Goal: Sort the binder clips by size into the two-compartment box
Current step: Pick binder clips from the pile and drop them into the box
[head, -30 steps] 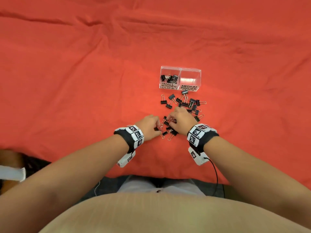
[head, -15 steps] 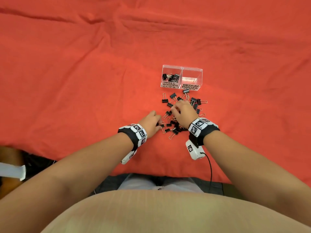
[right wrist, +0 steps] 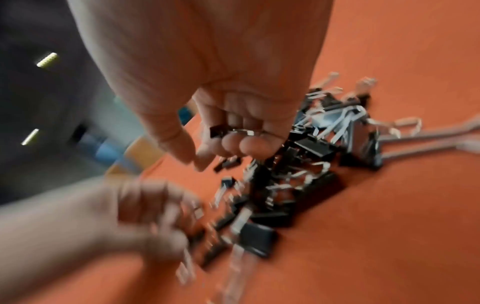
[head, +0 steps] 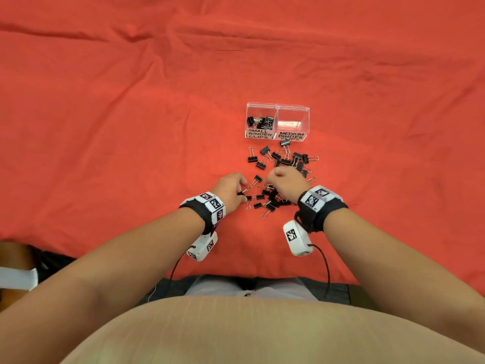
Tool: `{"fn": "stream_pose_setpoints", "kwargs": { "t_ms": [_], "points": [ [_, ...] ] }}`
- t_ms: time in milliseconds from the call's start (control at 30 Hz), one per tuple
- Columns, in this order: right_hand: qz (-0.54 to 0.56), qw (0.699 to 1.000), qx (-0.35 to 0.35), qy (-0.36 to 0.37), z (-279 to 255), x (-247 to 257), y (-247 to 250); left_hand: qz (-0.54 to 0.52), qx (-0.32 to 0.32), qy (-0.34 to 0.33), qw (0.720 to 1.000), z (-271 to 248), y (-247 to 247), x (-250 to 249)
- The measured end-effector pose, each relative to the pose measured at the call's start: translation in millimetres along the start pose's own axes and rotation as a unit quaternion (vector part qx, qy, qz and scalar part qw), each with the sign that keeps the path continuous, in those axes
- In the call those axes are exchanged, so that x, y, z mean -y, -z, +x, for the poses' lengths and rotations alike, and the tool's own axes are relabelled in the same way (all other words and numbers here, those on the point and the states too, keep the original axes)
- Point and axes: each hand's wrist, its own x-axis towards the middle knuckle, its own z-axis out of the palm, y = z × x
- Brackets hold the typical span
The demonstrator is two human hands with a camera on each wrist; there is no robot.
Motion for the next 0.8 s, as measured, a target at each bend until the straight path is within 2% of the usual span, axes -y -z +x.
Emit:
{"fn": "stream_pose_setpoints", "kwargs": {
  "t_ms": [67, 167, 267, 400, 500, 600, 700, 800],
  "points": [
    [-0.131, 0.989, 0.015, 0.068, -3.3, -4.6, -9.5, 0.001, -0.005, -0.005, 1.000, 0.5, 0.1, -1.3],
    [-0.263, 0.957, 0.056, 0.107, -4.4, -12.2, -19.3, -0.003, -0.017, -0.014, 1.000, 1.3, 2.1, -3.7],
    [-0.318, 0.938, 0.044, 0.130, -2.5, -16.1, -22.5, 0.009, -0.017, -0.024, 1.000, -0.1, 2.8, -6.3],
    [-0.356, 0.920, 0.036, 0.161, 0.2, -19.0, -25.9, 0.059, 0.035, -0.050, 0.996, -3.5, -3.0, -4.5],
    [-0.342, 0.922, 0.027, 0.179, 2.8, -21.1, -24.5, 0.099, 0.061, -0.071, 0.991, -4.3, -5.6, -0.7],
    [-0.257, 0.949, -0.018, 0.183, 4.1, -16.4, -14.8, 0.155, 0.066, -0.093, 0.981, -4.5, -4.4, -0.6],
    [-0.163, 0.975, -0.064, 0.139, 8.0, 1.5, 3.9, 0.163, 0.068, -0.092, 0.980, -3.8, -1.4, -1.8],
    [-0.102, 0.987, -0.094, 0.085, 22.6, 28.2, 27.2, 0.136, 0.058, -0.101, 0.984, -3.7, 1.5, -3.1]
  ]
}}
